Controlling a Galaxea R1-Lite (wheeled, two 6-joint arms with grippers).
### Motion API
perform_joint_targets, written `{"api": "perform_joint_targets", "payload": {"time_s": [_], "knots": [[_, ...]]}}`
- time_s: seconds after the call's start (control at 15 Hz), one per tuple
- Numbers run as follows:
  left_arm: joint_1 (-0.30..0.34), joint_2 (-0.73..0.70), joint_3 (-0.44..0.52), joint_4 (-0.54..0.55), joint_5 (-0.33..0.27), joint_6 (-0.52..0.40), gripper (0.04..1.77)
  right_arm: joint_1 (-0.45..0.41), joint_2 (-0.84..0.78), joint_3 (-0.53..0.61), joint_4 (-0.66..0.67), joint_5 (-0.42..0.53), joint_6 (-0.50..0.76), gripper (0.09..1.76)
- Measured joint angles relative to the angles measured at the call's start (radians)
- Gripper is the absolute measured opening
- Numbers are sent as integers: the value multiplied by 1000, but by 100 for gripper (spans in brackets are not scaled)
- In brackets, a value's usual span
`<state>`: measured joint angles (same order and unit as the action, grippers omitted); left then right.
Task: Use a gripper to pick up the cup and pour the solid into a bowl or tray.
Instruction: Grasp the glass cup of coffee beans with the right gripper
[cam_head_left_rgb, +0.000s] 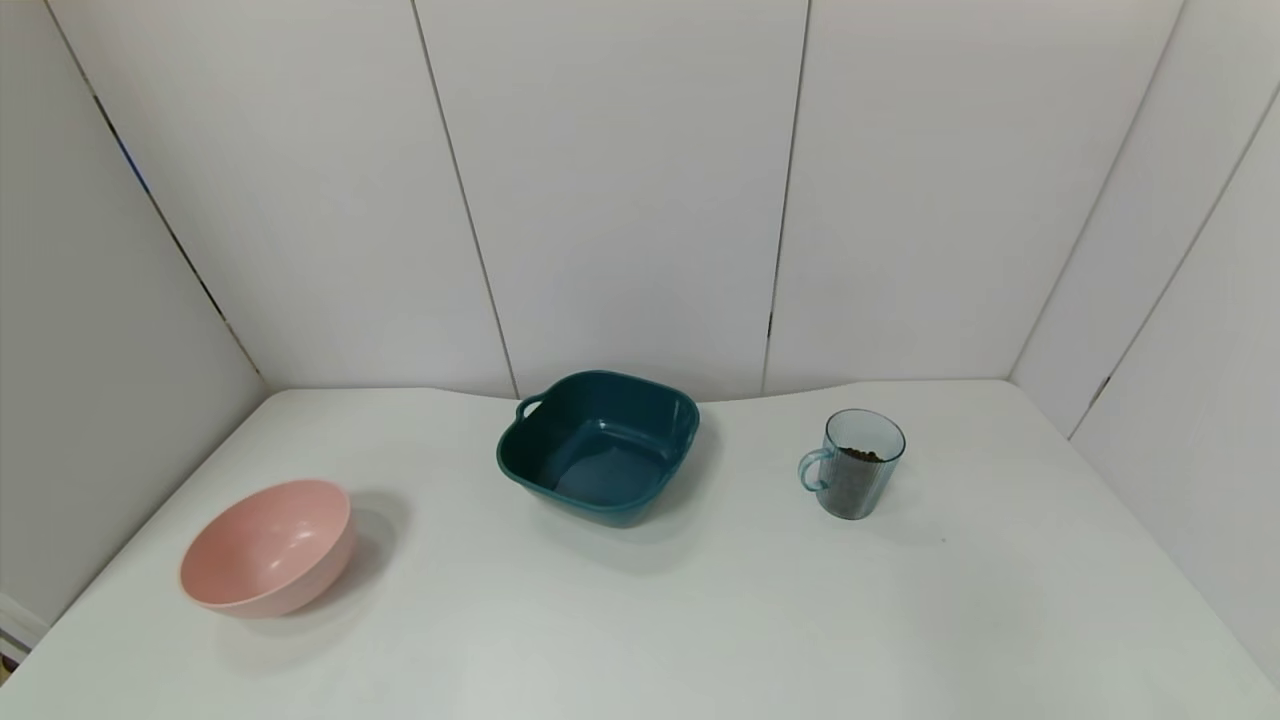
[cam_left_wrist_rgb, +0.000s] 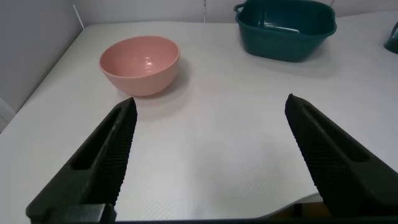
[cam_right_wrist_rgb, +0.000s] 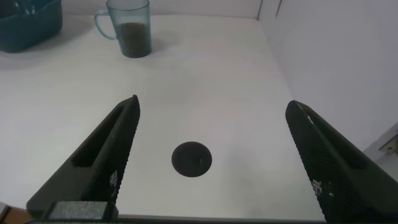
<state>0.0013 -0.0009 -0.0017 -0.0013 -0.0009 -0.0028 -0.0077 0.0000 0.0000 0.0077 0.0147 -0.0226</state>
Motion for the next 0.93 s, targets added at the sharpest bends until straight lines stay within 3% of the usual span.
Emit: {"api": "perform_joint_targets", "payload": {"time_s": [0.93], "knots": [[0,0,0,0,0,0,172,0,0,-13,3,-15,-5,171]]}}
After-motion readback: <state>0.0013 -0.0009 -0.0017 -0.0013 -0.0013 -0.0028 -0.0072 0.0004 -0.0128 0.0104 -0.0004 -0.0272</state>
